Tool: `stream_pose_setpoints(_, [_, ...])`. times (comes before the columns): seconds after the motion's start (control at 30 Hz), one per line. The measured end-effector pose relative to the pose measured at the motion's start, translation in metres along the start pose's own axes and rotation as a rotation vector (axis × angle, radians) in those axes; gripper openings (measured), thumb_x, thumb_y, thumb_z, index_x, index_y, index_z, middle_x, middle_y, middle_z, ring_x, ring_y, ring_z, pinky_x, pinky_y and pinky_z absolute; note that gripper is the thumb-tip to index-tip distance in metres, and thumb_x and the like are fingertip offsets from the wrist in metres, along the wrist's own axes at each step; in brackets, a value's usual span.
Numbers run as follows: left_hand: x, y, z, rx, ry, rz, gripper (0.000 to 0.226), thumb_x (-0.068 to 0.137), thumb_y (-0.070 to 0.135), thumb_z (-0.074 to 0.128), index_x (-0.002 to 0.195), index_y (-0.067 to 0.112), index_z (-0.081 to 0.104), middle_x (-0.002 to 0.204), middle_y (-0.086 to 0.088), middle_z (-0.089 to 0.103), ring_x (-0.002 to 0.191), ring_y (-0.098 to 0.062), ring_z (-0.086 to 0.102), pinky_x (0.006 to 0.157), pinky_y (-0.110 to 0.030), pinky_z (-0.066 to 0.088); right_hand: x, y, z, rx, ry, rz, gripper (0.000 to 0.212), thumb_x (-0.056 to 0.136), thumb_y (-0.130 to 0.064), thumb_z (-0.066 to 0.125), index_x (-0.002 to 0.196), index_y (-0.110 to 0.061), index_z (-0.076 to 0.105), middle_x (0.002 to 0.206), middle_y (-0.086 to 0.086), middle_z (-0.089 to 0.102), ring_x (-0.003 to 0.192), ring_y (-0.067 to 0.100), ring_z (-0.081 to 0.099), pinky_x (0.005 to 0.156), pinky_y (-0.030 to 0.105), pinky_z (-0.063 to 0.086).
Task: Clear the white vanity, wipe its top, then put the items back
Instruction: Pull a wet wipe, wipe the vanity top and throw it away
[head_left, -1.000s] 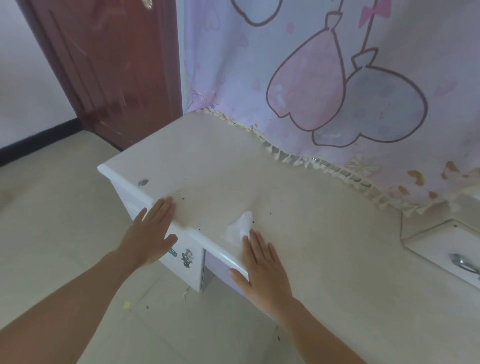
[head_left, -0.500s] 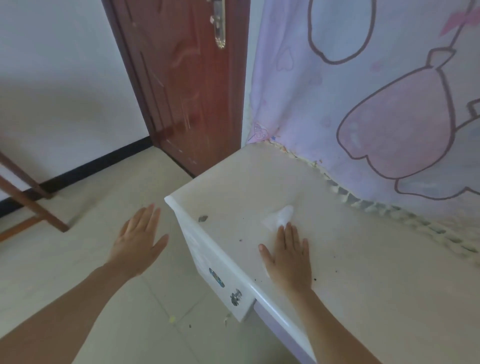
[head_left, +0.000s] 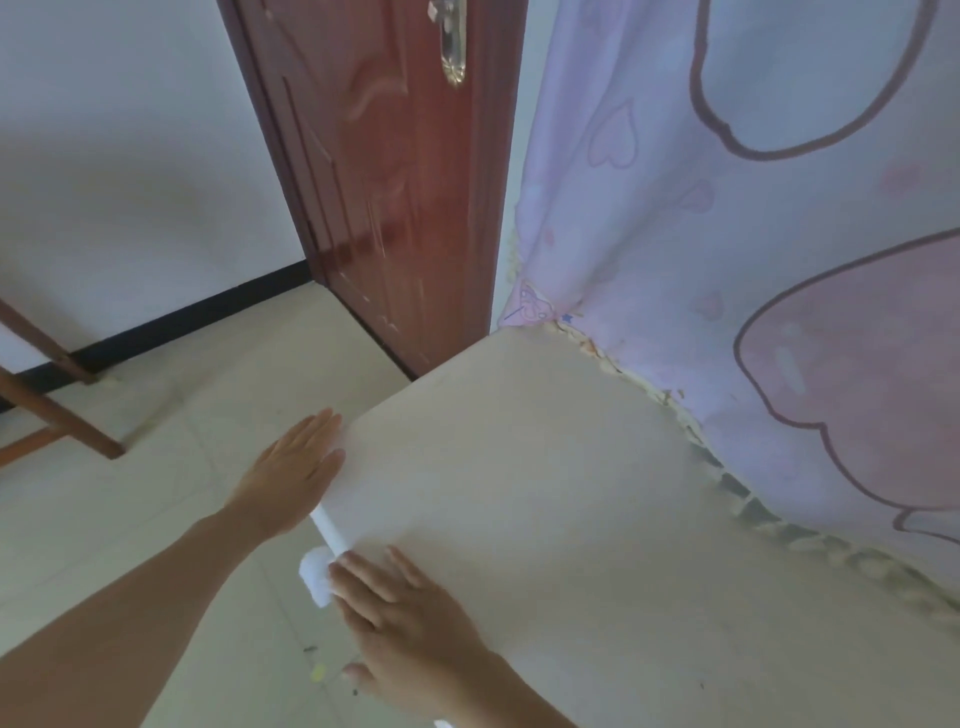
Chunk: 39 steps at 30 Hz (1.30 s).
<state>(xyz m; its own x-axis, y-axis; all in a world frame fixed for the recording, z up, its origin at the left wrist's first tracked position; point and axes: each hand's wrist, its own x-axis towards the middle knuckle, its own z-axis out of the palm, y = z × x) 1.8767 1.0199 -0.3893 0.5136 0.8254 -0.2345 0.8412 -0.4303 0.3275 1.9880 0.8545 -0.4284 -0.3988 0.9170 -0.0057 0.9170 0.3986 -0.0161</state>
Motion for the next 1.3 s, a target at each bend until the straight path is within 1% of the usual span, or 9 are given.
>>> stream_pose_setpoints(0.13, [0.013,-0.001,-0.002,-0.09,-0.033,0.018,0.048,0.099,0.025,0.028,0.144,0.015,0.017,0.154,0.002,0.011,0.142,-0.011,0.009,0.111,-0.021,0.004,-0.004,0.016,-0.002,0.135,0.035,0.163,0.072,0.068,-0.068,0.042,0.124,-0.021,0.049,0.134,-0.007,0.052,0.129,0.008,0.037,0.104,0.034,0.033])
stream_pose_setpoints(0.3, [0.032,0.003,-0.006,-0.148,0.022,-0.005,0.048,0.099,0.026,0.026,0.145,0.015,0.017,0.154,0.0,0.015,0.142,-0.014,0.01,0.112,-0.024,0.006,-0.047,0.126,-0.013,0.098,0.011,0.732,0.072,0.093,-0.058,0.007,0.125,-0.004,0.042,0.129,0.013,0.056,0.124,0.022,0.041,0.1,0.043,0.027])
stream_pose_setpoints(0.5, [0.036,0.008,0.015,0.064,0.066,0.023,0.092,0.065,0.057,-0.016,0.145,0.025,0.017,0.152,0.007,0.02,0.141,-0.014,0.013,0.111,-0.032,0.013,-0.012,0.185,-0.026,0.165,-0.076,0.906,0.102,0.06,-0.066,-0.016,0.147,-0.015,0.0,0.156,0.0,-0.003,0.143,0.012,-0.005,0.115,0.039,-0.003])
stream_pose_setpoints(0.7, [0.036,0.002,0.02,0.0,0.104,0.031,0.096,0.06,0.054,-0.015,0.144,0.024,0.021,0.149,0.004,0.03,0.138,-0.015,0.019,0.107,-0.033,0.02,0.049,0.205,-0.028,0.177,-0.12,0.902,0.07,0.092,-0.057,0.018,0.147,-0.016,0.002,0.156,0.002,-0.002,0.143,0.014,-0.006,0.115,0.042,-0.005])
stream_pose_setpoints(0.87, [0.032,0.002,0.017,-0.103,0.143,0.033,0.094,0.061,0.054,-0.005,0.142,0.019,0.027,0.137,-0.006,0.044,0.133,-0.02,0.028,0.1,-0.038,0.029,0.075,0.119,-0.026,0.244,-0.08,0.646,0.093,0.073,-0.067,0.0,0.147,-0.012,0.01,0.156,0.006,0.005,0.144,0.017,0.001,0.114,0.044,-0.001])
stream_pose_setpoints(0.93, [0.03,0.002,0.015,-0.135,0.118,0.023,0.094,0.06,0.054,-0.002,0.142,0.019,0.028,0.137,-0.008,0.044,0.132,-0.021,0.028,0.1,-0.04,0.03,0.063,0.069,-0.025,0.224,-0.064,0.57,0.086,0.078,-0.064,0.008,0.142,-0.01,0.029,0.151,0.008,0.026,0.141,0.018,0.021,0.113,0.045,0.017])
stream_pose_setpoints(1.0, [0.028,0.003,0.012,-0.157,0.095,0.017,0.084,0.069,0.052,0.006,0.142,0.018,0.029,0.138,-0.008,0.043,0.132,-0.023,0.028,0.1,-0.042,0.03,0.048,0.034,-0.02,0.206,-0.083,0.62,0.074,0.082,-0.063,0.018,0.131,-0.016,0.046,0.139,0.003,0.048,0.13,0.015,0.042,0.104,0.04,0.039])
stream_pose_setpoints(1.13, [0.028,0.009,0.007,-0.16,0.084,0.031,0.049,0.098,0.035,0.027,0.142,0.015,0.028,0.143,-0.01,0.039,0.132,-0.029,0.027,0.101,-0.046,0.028,0.021,-0.016,-0.017,0.285,-0.125,0.742,0.067,0.09,-0.062,0.007,0.126,-0.018,0.044,0.133,-0.002,0.054,0.126,0.012,0.046,0.103,0.035,0.03])
stream_pose_setpoints(1.3, [0.009,0.016,0.012,0.076,0.156,0.186,0.048,0.096,0.031,0.035,0.139,0.009,0.032,0.144,-0.013,0.034,0.132,-0.033,0.025,0.106,-0.049,0.021,-0.058,-0.019,-0.026,0.284,-0.098,1.136,0.091,0.086,-0.061,-0.013,0.132,-0.013,0.049,0.142,0.002,0.042,0.131,0.016,0.041,0.106,0.039,0.037])
